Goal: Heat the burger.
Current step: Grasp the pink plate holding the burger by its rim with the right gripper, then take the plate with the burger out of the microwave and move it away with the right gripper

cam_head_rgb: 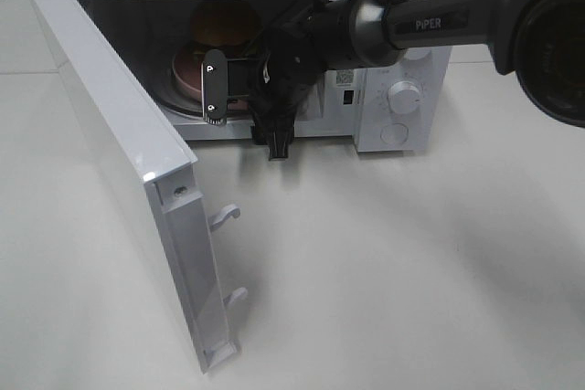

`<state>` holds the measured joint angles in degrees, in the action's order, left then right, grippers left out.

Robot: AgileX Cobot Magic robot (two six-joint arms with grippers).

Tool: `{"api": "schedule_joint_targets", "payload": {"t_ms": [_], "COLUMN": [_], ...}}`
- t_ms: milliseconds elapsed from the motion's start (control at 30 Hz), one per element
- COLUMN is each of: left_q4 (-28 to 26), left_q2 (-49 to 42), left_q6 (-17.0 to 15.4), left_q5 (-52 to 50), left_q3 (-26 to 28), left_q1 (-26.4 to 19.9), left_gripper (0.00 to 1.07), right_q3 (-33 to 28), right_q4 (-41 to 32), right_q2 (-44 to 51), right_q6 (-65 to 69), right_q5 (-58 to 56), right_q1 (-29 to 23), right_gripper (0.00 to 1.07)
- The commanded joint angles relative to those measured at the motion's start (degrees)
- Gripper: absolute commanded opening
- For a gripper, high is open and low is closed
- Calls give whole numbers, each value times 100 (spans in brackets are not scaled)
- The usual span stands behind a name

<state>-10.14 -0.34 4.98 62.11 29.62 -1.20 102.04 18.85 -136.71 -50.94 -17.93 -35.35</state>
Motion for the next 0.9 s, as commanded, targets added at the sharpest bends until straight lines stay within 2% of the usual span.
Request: {"api": "schedule_joint_targets", "payload": {"t_ms": [33, 100, 167, 200, 233, 300, 333, 367, 400, 467, 700, 900], "left_q4": [-40, -40, -40, -40, -40, -40, -40, -40, -40, -40, -40, -40], "left_q2": [-23, -23, -23, -23, -23, -23, -23, -23, -23, -23, -23, -23], "left_q6": [-17, -17, -17, -17, -17, -17, -17, -17, -17, -17, -17, -17], "left_q5": [-80, -80, -80, -80, -80, -80, -80, -80, -80, -80, -80, -80], "left_q3": [-6, -6, -6, -6, -6, -6, -6, -6, -6, -6, -6, -6], "left_q1": [-11, -11, -11, -11, -11, -11, -11, -11, -11, -11, -11, -11], "left_gripper": [100, 100, 100, 100, 100, 100, 100, 100, 100, 100, 100, 100], "right_q3": [40, 40, 40, 40, 40, 40, 40, 40, 40, 40, 40, 34], "right_q4": [-34, -40, -40, -120, -120, -201, -201, -252, -252, -453, -487, -647], "right_q2": [0, 0, 0, 0, 0, 0, 0, 6, 6, 34, 155, 298], "right_q6": [-34, -52, -52, -52, -52, -172, -172, -235, -235, -321, -367, -848], "right_q5": [40, 34, 29, -11, -11, -97, -97, -109, -109, -132, -395, -699], "right_q1": [11, 11, 11, 6, 6, -6, -6, -6, -6, -6, -69, -69], "right_gripper": [69, 57, 53, 43, 43, 29, 29, 21, 21, 13, 2, 0]}}
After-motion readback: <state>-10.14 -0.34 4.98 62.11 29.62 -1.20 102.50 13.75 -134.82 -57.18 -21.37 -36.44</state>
